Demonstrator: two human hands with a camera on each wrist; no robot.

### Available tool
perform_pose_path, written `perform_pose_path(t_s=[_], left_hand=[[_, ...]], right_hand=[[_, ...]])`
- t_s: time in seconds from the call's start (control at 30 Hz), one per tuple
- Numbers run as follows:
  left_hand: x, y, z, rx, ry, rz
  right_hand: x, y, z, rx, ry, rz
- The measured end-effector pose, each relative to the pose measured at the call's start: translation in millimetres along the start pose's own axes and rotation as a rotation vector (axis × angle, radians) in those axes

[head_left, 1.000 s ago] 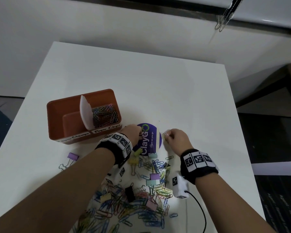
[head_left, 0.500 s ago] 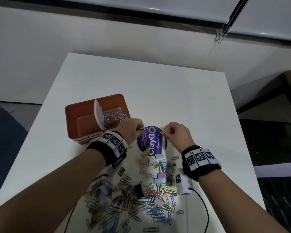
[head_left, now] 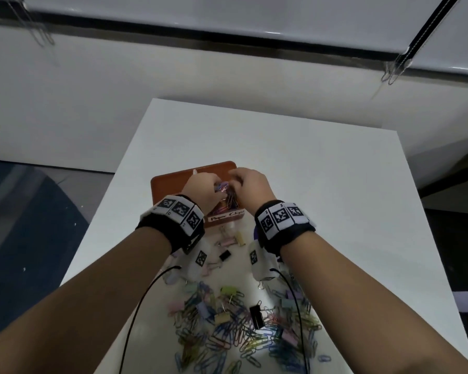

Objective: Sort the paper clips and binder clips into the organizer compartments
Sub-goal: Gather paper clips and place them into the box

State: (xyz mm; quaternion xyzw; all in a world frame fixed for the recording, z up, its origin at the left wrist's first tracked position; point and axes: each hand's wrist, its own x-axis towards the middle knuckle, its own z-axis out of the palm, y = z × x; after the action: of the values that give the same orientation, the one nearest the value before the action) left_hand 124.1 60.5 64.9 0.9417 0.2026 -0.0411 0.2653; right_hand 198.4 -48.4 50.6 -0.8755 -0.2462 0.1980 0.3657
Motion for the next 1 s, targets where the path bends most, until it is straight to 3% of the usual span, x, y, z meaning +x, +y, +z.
perform_pose_path(t_s=[0.13, 0.33, 0.5, 0.8, 1.0], left_hand=[[-12, -6, 3, -0.066, -0.017, 0.071], [-57, -9, 19, -0.196, -0.017, 0.223], [-102, -14, 65, -0.142, -0.207, 0.172], [-159, 6, 139, 0.04, -0.464, 0.254], [-172, 15, 162, 0.131, -0.324, 0.315]], right_hand=[[-19, 19, -13, 0.056, 0.017, -0.005], [-87, 78, -40, 0.003, -0.051, 0.119], [-155, 116, -42, -0.003, -0.114, 0.207], [-230, 174, -23, -0.105, -0.215, 0.24], [-241, 189, -13, -0.224, -0.146, 0.28]])
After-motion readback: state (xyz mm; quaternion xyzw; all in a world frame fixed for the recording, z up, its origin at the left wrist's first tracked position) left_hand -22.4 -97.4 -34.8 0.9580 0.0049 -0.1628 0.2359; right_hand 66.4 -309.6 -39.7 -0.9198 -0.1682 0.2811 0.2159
